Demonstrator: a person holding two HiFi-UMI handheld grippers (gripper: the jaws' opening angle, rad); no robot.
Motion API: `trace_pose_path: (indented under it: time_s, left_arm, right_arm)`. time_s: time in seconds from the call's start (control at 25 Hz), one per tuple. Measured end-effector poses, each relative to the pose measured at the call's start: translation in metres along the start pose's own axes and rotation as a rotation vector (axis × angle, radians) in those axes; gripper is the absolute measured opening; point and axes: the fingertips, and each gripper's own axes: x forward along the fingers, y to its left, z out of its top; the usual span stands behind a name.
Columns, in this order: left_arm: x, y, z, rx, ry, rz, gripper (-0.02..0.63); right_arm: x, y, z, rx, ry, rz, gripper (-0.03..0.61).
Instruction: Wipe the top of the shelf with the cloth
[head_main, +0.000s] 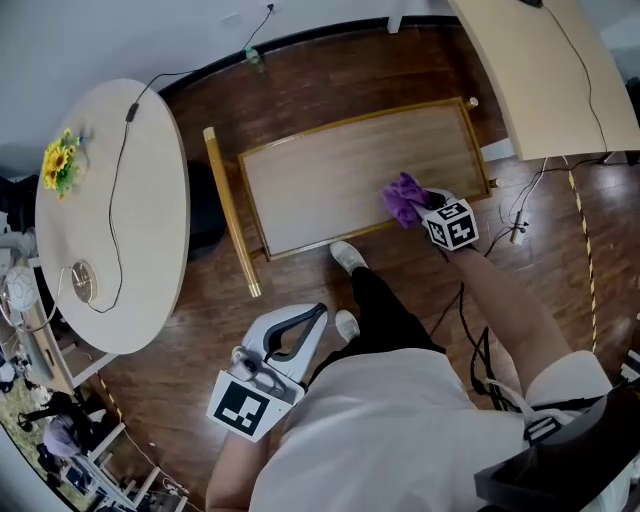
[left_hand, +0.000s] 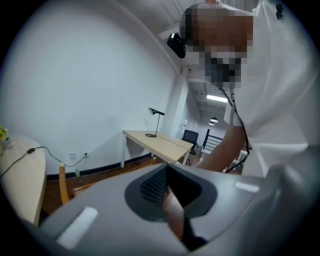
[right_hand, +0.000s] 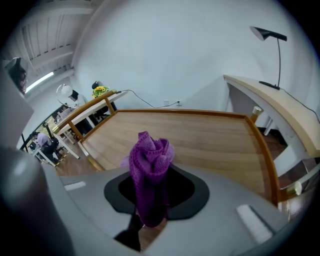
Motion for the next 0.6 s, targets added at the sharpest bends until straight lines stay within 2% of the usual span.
trace_pose_path:
  time_s: [0.28,0.6]
  left_arm:
    - [0.029,0.002,0.008,0.017,0.018,-0.058,0.021]
    - [0.053,0.006,0.016,0.029,0.036,-0.104,0.021]
  right_arm:
    - [-0.043,-0.093,-0.024,-0.021,0.052,-0.15,0.089]
    - [-0.09,-0.165,-0.048,-0.07,0.119,-0.285,0.089]
